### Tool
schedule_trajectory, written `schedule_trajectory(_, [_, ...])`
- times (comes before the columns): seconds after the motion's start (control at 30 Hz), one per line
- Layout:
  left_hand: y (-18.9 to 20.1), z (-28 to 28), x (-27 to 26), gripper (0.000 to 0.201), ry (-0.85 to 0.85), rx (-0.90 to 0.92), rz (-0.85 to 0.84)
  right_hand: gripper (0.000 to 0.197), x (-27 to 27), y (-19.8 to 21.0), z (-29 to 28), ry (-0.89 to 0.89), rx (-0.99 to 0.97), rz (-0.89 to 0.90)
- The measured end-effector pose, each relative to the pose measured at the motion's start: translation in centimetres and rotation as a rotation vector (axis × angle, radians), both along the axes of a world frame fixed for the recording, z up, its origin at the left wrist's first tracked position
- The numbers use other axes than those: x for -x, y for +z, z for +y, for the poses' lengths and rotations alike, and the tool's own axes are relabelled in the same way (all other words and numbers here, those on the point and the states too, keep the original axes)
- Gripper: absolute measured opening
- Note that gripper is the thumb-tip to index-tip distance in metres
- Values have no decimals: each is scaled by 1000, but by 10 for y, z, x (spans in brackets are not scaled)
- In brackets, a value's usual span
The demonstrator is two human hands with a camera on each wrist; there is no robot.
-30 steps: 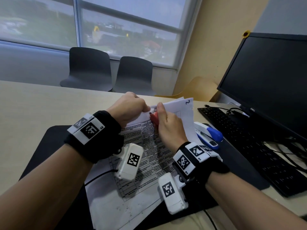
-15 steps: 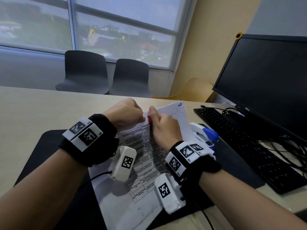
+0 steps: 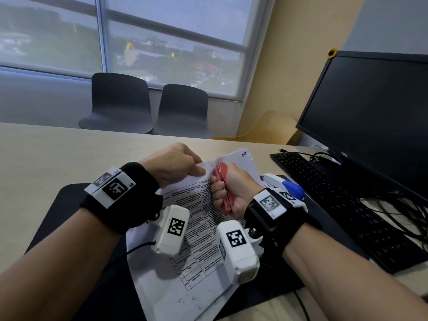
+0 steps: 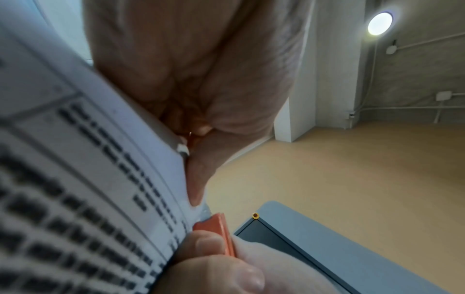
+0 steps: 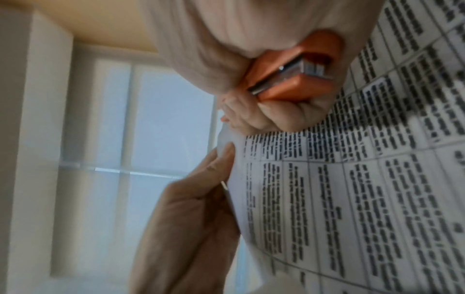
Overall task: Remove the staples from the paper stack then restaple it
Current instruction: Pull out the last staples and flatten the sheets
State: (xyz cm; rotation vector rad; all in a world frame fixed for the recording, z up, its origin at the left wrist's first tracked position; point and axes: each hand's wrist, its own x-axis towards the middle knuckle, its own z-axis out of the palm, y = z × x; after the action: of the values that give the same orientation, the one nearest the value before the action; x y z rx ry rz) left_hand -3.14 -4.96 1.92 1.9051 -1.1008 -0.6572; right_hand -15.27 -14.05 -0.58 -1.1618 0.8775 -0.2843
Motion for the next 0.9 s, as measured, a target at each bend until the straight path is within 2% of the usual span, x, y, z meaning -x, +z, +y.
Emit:
schedule_trajectory(0.07, [0, 0, 1, 8, 16, -1, 26, 43, 1, 2, -1, -2, 64, 42])
schedule_trajectory(0.1, [0, -1, 1, 8, 31, 2, 16, 51, -1, 1, 0, -27, 175, 79])
schedule_trajectory(0.17, [0, -1, 2, 10, 70, 3, -33, 69, -5, -4, 4, -47, 522, 180])
schedule_trajectory(0.23, [1, 0, 5, 14, 107, -7, -74, 77, -4, -5, 9, -6, 902, 312])
schedule_trajectory(0.37, [5, 0, 8, 14, 144, -15, -117, 57, 2, 8, 19, 28, 1420, 536])
schedule_trajectory(0.43, [6, -1, 7, 11, 167, -9, -118, 53, 0, 15, 19, 56, 1675, 692])
schedule_trajectory(0.53, [9, 0, 6, 12, 170, -28, -155, 51, -2, 17, 16, 142, 1945, 793])
schedule_trajectory(0.6, [9, 0, 8, 19, 172, -55, -200, 47, 1, 18, 9, 144, 1992, 864])
schedule_trajectory(0.67, [9, -1, 9, 23, 176, -67, -213, 45, 8, 18, -2, 112, 1916, 884])
schedule_trajectory(0.8, [9, -1, 3, 23, 144, -116, -187, 57, 30, 20, -18, 80, 1777, 756])
schedule_trajectory(0.9, [6, 1, 1, 18, 120, -164, -173, 66, 47, 25, -28, 146, 1449, 691])
